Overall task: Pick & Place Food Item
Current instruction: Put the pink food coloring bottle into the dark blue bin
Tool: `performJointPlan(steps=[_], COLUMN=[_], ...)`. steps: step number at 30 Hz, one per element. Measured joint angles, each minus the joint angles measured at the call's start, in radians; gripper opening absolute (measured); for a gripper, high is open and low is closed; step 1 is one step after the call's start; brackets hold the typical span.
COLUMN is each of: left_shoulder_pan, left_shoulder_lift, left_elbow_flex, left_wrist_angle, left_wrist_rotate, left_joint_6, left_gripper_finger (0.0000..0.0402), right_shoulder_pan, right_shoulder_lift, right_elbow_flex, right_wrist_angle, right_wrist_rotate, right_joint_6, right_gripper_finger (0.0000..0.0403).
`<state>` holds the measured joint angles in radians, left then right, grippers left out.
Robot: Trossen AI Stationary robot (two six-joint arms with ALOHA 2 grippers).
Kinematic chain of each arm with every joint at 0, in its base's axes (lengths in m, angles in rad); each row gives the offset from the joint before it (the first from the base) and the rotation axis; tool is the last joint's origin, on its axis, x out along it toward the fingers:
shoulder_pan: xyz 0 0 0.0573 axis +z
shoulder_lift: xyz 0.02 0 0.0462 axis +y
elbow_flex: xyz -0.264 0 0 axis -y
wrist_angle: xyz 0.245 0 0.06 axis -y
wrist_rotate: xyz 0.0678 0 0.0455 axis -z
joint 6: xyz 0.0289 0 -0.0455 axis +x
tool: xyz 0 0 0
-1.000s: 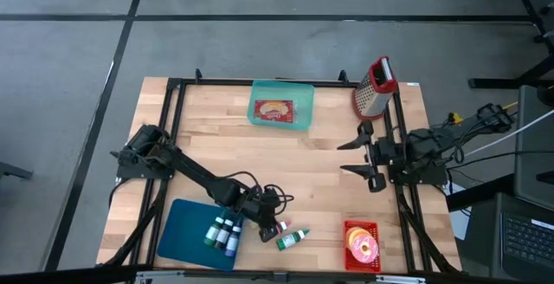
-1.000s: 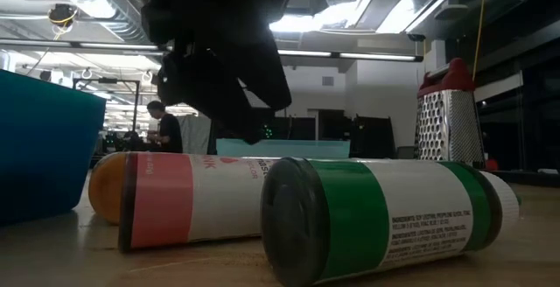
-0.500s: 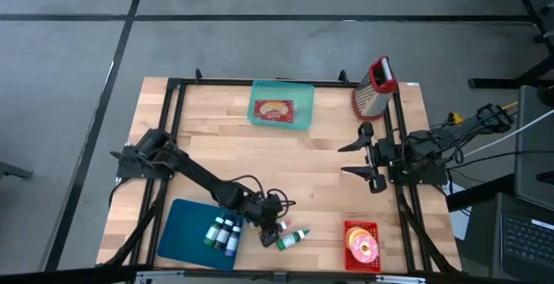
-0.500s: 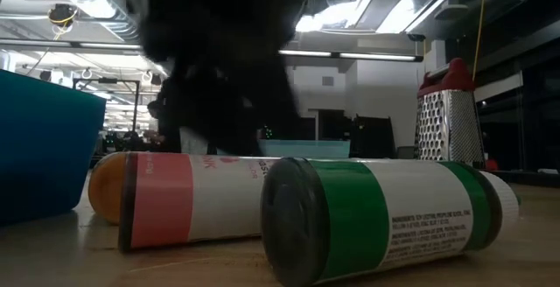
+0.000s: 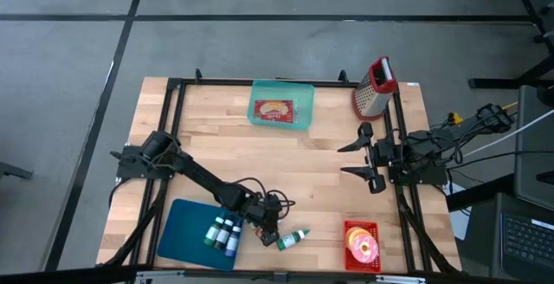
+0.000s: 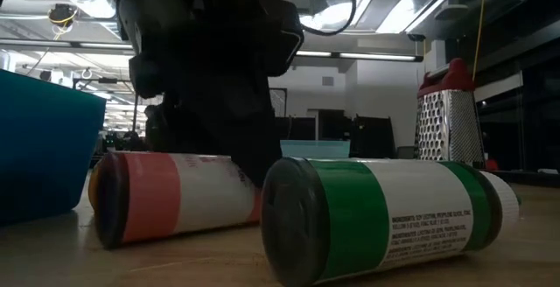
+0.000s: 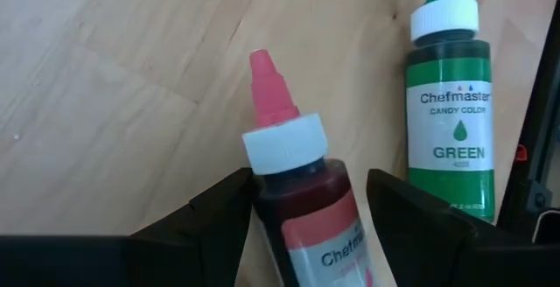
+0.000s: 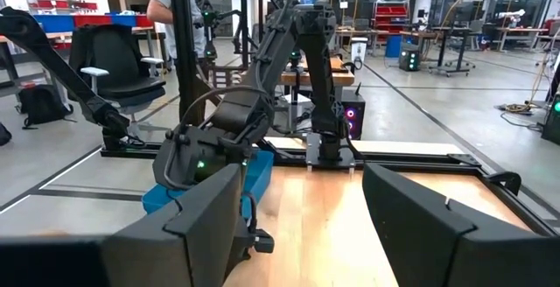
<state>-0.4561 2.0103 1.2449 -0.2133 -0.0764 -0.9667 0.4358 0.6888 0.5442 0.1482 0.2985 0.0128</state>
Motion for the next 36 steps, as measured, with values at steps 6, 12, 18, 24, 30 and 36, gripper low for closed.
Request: performJointPlan(steps=[6,12,18,24,30,36], left_shoulder_pan=[0.000,0.000,0.000,0.000,0.001,0.005], left_shoulder_lift=[0.010,0.033,0.046,0.046,0.021,-0.031], left_elbow_flex=[0.003,0.005,0.003,0.003,0.008,0.143], left_wrist_angle=[-0.007,0.000,0.012,0.011,0.011,-0.170], left_wrist_rotate=[-0.002,0.009,0.019,-0.001,-0.024,-0.150], left_joint_6=[-0.010,-0.008,0.001,0.009,0.054,0.178], left_gripper_finger=[0.0206,0.0182,0.0164,0.0150,0.0148,0.0146], right_shoulder_pan=[0.000,0.000,0.000,0.000,0.000,0.000], right_shoulder_lift=[0.004,0.004,0.010,0.026,0.037,0.038], right_elbow_flex=[0.000,0.000,0.000,0.000,0.000,0.000], right_wrist_angle=[0.000,0.000,0.001,0.000,0.001,0.007], right_wrist_rotate=[0.000,-0.003,-0.003,-0.003,-0.003,-0.003], right_joint_6=[0.002,0.004,0.005,0.005,0.005,0.001], right_gripper_finger=[0.0245,0.0245,0.0245,0.0245,0.0245,0.0245])
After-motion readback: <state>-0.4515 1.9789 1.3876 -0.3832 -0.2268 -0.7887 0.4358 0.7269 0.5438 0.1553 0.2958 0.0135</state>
